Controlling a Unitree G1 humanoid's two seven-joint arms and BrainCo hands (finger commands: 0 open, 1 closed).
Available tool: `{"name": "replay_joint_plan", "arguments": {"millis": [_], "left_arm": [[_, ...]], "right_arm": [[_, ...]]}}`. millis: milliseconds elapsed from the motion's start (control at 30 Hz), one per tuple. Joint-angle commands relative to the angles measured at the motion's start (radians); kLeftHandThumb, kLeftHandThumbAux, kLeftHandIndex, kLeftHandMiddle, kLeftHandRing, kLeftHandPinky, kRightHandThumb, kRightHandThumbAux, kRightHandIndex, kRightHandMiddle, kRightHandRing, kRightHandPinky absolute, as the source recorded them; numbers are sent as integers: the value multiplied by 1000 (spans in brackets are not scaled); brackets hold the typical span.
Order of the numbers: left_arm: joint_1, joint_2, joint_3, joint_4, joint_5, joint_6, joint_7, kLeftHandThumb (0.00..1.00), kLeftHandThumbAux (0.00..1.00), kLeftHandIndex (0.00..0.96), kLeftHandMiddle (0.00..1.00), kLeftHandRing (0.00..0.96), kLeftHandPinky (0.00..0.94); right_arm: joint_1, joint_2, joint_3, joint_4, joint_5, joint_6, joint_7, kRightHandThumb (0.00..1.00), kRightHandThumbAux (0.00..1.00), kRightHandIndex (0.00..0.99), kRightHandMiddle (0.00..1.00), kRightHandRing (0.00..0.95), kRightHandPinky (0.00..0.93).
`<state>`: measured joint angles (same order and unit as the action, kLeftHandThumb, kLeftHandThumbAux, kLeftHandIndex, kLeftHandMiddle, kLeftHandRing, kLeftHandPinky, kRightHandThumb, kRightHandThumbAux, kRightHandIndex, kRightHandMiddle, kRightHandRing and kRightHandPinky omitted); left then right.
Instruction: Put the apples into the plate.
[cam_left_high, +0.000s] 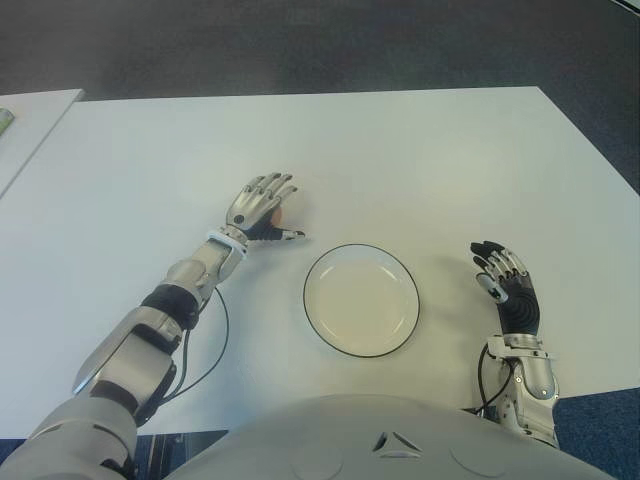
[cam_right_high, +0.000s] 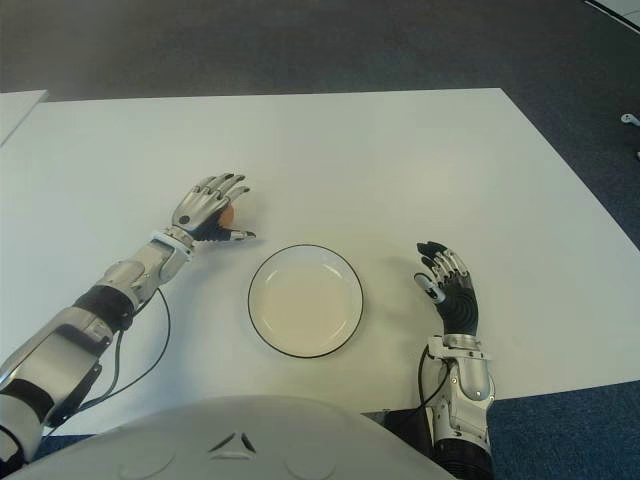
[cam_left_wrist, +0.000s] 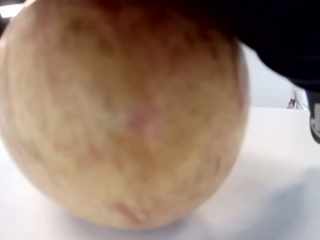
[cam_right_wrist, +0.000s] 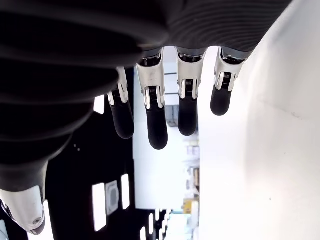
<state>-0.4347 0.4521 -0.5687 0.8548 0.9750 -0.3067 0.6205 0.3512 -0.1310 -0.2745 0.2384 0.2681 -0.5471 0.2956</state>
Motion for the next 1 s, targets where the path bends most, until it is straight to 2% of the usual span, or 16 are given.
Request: {"name": "replay_joint_plan", "arguments": {"millis": [33, 100, 200, 333, 467, 767, 1000], "left_arm": [[42, -43, -90, 251, 61, 15, 141, 655, 603, 402, 446, 426, 437], [33, -54, -107, 290, 72, 26, 199, 767, 636, 420, 470, 529, 528], [18, -73, -135, 345, 86, 59, 272, 822, 653, 426, 488, 626, 638], [3, -90, -159, 384, 81, 82, 287, 844, 662, 414, 503, 714, 748], [-4, -101, -168, 408, 54, 73, 277, 849, 666, 403, 515, 766, 810], [-15, -116, -162, 414, -1, 26, 180, 851, 669, 395, 533, 834, 833], [-14, -117, -152, 407, -39, 10, 163, 852, 669, 396, 537, 843, 828]], "right_arm": [[95, 19, -2, 25, 19, 83, -1, 280, 625, 247, 288, 206, 180], [102, 14, -6, 12, 22, 88, -1, 277, 624, 247, 285, 204, 181], [114, 1, -14, -7, 28, 99, 0, 271, 618, 248, 282, 204, 186], [117, -14, -32, -5, 42, 105, 11, 268, 613, 258, 286, 209, 191], [117, -19, -41, -2, 54, 111, 20, 270, 609, 264, 294, 213, 193], [130, -26, -73, -21, 73, 118, 19, 281, 625, 264, 322, 232, 206], [129, -24, -88, -33, 68, 120, 6, 283, 634, 262, 333, 247, 224]]}}
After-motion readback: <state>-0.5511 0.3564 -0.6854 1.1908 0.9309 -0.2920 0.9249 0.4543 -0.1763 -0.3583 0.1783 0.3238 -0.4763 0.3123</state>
